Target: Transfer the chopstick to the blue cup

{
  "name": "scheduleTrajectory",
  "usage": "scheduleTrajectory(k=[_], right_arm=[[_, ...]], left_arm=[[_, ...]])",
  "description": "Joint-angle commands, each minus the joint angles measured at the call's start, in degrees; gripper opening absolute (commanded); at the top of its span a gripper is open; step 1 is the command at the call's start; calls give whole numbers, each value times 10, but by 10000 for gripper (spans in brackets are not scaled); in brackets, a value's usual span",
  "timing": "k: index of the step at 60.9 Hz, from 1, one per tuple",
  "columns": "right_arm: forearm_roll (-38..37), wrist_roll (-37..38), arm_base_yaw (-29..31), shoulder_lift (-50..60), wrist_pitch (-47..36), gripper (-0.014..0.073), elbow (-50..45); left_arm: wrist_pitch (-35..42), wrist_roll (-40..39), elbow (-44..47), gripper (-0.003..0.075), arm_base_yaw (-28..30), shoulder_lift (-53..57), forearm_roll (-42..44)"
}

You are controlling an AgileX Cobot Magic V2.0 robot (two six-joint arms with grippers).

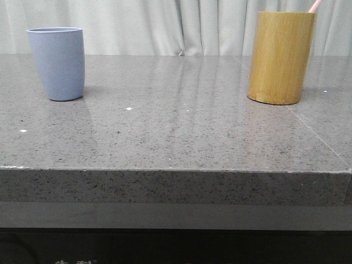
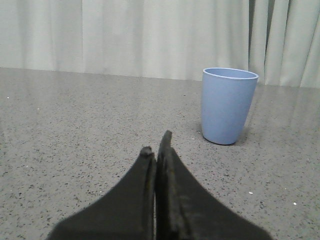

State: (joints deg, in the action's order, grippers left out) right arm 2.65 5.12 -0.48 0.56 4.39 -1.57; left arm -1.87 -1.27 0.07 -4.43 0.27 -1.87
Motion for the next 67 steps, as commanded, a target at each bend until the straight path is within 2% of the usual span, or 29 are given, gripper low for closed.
scheduleTrajectory(k=[1, 46, 52, 57, 67], right_arm=[[-8, -3, 3, 12, -51, -67, 3], [-8, -3, 3, 12, -51, -67, 3], [-8, -3, 3, 12, -60, -67, 3], [-8, -3, 3, 12, -62, -67, 6], [-7, -3, 3, 12, -34, -67, 59]], left_arm=[[44, -2, 5, -19, -3, 13, -1], [44, -2, 5, -19, -3, 13, -1], [82, -2, 4, -19, -3, 13, -1], [107, -2, -8, -19, -3, 13, -15], [78, -2, -80, -19, -3, 12, -32]])
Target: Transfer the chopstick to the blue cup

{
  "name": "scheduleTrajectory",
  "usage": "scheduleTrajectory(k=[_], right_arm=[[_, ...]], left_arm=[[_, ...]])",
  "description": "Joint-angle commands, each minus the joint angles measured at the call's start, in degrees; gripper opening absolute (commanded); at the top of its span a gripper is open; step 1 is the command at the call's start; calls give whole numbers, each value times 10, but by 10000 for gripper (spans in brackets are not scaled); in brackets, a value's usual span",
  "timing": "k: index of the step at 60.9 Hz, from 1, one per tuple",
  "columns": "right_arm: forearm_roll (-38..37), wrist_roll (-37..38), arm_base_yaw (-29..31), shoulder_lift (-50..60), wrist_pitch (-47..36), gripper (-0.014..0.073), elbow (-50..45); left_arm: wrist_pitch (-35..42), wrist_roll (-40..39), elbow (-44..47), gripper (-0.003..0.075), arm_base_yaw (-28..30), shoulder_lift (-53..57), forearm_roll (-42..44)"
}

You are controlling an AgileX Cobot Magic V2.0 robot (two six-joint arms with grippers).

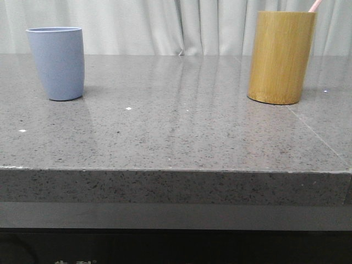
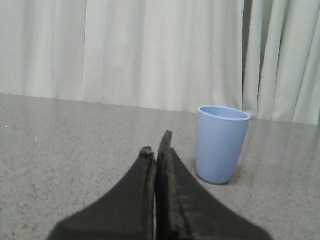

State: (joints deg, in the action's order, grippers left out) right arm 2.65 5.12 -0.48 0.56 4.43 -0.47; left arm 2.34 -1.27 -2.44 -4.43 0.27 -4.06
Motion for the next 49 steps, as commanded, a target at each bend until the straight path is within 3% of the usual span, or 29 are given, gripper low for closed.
scheduleTrajectory(k=[1, 13, 31, 41, 49], right_arm=[[-7, -3, 3, 12, -31, -67, 58], [-21, -3, 3, -9, 48, -67, 176], [-51, -3, 3, -159, 214, -67, 387], [-51, -3, 3, -244, 279, -67, 454], [-51, -3, 3, -296, 284, -67, 458]], left_arm=[[31, -2, -66, -19, -3, 12, -10], [-74, -2, -185, -19, -3, -11, -10], [-235, -1, -367, -19, -3, -147, -9], [-291, 3, -414, -19, -3, -239, -9], [-292, 3, -417, -19, -3, -300, -13]])
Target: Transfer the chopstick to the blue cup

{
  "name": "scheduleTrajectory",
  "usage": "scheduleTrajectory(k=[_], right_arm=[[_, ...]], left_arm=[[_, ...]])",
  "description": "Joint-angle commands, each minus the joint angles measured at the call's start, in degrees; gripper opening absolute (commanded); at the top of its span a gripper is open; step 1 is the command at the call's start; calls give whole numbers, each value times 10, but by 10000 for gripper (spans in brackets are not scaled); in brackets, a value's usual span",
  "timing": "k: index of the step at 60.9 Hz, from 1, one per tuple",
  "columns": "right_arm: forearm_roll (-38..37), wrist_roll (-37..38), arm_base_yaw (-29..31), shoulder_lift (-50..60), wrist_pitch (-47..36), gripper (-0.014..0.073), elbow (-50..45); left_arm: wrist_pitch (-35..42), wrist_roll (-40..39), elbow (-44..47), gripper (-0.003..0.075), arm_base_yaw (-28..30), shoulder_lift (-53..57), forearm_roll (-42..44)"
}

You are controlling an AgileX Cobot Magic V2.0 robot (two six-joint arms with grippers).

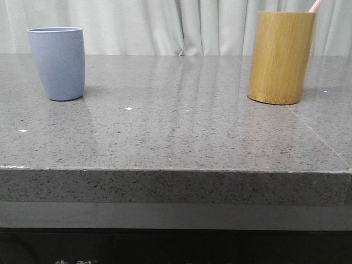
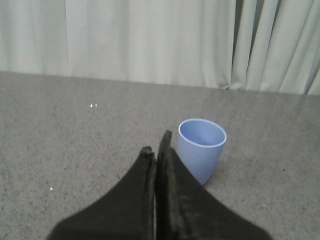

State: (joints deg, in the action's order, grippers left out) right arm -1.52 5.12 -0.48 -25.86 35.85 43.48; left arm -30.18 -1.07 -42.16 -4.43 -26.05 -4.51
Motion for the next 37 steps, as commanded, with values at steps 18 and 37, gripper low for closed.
scheduleTrajectory(k=[18, 37], right_arm=[[-5, -3, 3, -113, -6, -67, 12], [20, -60, 3, -140, 5, 211, 12]], left_arm=[[17, 0, -20, -19, -3, -138, -8], [17, 28, -20, 52, -3, -190, -6]])
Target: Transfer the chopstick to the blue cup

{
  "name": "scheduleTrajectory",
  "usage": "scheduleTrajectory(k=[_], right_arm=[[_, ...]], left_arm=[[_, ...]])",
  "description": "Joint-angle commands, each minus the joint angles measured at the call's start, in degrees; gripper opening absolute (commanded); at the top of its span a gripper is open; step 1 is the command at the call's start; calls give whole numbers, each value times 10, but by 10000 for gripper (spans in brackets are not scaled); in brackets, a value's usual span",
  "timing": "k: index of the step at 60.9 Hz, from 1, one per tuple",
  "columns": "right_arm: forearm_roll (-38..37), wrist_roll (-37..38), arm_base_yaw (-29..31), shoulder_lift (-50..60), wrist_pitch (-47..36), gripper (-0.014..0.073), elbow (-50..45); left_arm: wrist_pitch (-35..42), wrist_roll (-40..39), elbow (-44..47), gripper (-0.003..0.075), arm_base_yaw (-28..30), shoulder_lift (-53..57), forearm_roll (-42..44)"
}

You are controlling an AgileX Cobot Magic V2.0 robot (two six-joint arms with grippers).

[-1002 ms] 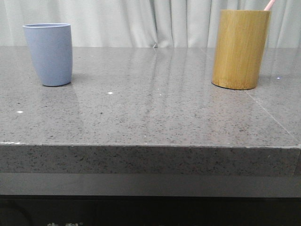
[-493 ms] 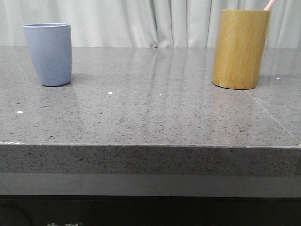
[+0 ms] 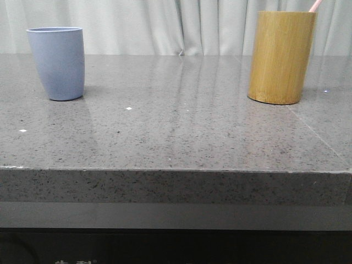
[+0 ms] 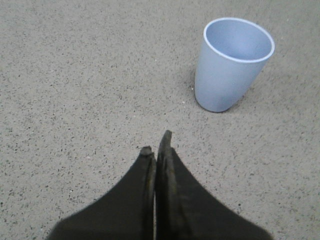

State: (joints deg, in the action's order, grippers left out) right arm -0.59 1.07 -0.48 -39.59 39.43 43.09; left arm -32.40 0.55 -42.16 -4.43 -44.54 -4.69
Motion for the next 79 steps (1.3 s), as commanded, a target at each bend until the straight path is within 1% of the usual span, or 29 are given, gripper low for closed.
scheduleTrajectory(k=[1, 5, 6, 8, 11, 14, 16, 28, 41, 53, 69, 79], right_arm=[[13, -21, 3, -3, -30, 244, 16], [21, -23, 3, -3, -29, 372, 16], [22, -23, 3, -3, -29, 415, 16], [25, -23, 3, -3, -28, 473, 16], [26, -23, 3, -3, -26, 515, 16], [26, -23, 3, -3, -24, 521, 16], [28, -23, 3, -3, -24, 514, 16], [43, -28, 2, -3, -24, 473, 16], [44, -28, 2, -3, -24, 474, 16], [44, -28, 2, -3, -24, 474, 16], [44, -28, 2, -3, -24, 474, 16], [44, -28, 2, -3, -24, 474, 16]], left_arm=[[40, 12, -20, 71, -3, -7, -4], [46, 12, -20, 184, -3, -8, -4], [49, 13, -20, 231, -3, -8, -4], [55, 13, -20, 295, -3, -8, -4], [66, 13, -20, 398, -3, -9, -4], [73, 13, -23, 468, -3, -10, -4], [75, 13, -29, 491, -3, -13, -4], [33, 15, -97, 494, -3, -65, -4], [-13, 30, -195, 494, -6, -152, -4], [-63, 35, -290, 494, -36, -243, -4], [-179, 35, -437, 494, -59, -387, -6], [-202, 35, -495, 494, -59, -455, -8]])
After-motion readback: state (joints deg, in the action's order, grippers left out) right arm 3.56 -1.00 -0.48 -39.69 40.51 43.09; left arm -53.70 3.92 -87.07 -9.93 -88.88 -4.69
